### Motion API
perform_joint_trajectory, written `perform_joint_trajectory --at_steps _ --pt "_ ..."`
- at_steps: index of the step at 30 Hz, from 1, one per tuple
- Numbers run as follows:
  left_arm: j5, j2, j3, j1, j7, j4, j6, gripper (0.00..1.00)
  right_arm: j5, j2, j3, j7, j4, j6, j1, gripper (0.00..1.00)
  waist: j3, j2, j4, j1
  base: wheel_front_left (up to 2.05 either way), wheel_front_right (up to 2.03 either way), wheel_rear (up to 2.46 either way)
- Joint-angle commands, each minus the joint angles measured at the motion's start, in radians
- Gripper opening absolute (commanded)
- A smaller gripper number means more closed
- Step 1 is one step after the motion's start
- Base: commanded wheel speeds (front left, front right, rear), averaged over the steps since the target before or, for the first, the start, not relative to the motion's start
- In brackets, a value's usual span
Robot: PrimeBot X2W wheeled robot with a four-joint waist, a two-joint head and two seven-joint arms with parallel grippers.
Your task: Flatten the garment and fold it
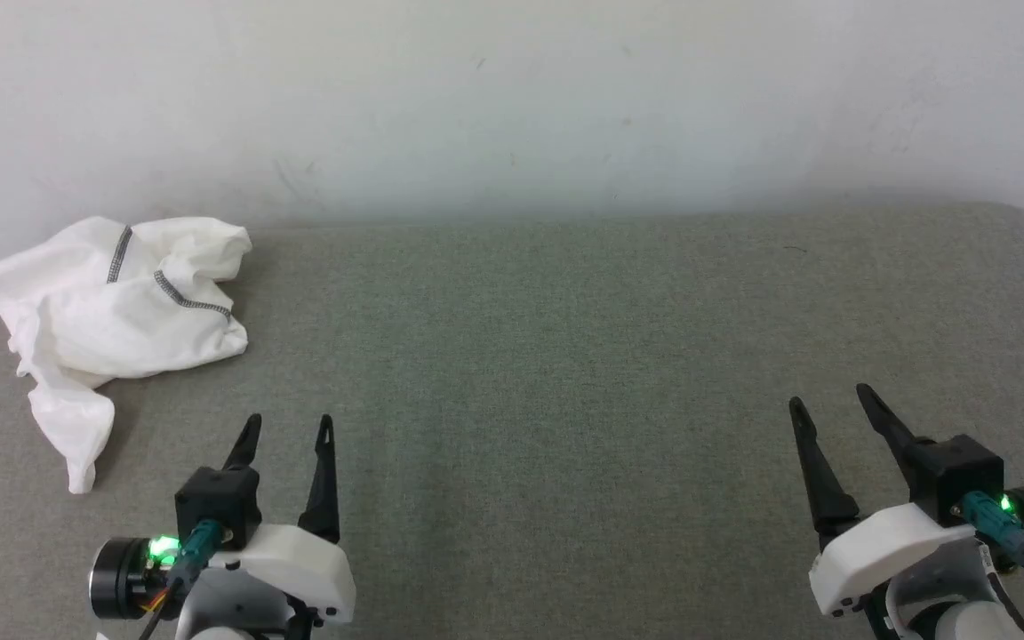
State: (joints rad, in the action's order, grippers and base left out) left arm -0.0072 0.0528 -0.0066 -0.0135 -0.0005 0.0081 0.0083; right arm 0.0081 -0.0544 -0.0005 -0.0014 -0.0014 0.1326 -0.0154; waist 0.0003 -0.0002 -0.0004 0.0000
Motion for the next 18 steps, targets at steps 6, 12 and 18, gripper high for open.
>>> perform_joint_trajectory --at_steps 6,12,18 --pt "-0.022 0.0 -0.007 0.002 -0.02 0.007 -0.006 1.0 0.014 0.001 -0.002 -0.02 0.007 0.0 -0.001 1.0 0.001 0.0 0.002 0.0 0.0 0.0 0.0" --pt "-0.041 0.0 -0.009 0.004 -0.033 0.009 -0.009 1.0 0.022 0.001 -0.002 -0.032 0.01 0.0 -0.004 1.0 -0.001 0.0 0.013 0.0 0.0 0.0 0.0" --pt "-0.058 0.0 -0.011 0.004 -0.045 0.008 -0.011 1.0 0.027 0.001 -0.001 -0.045 0.013 0.0 -0.006 1.0 -0.005 0.0001 0.034 0.0 0.0 0.0 0.0"
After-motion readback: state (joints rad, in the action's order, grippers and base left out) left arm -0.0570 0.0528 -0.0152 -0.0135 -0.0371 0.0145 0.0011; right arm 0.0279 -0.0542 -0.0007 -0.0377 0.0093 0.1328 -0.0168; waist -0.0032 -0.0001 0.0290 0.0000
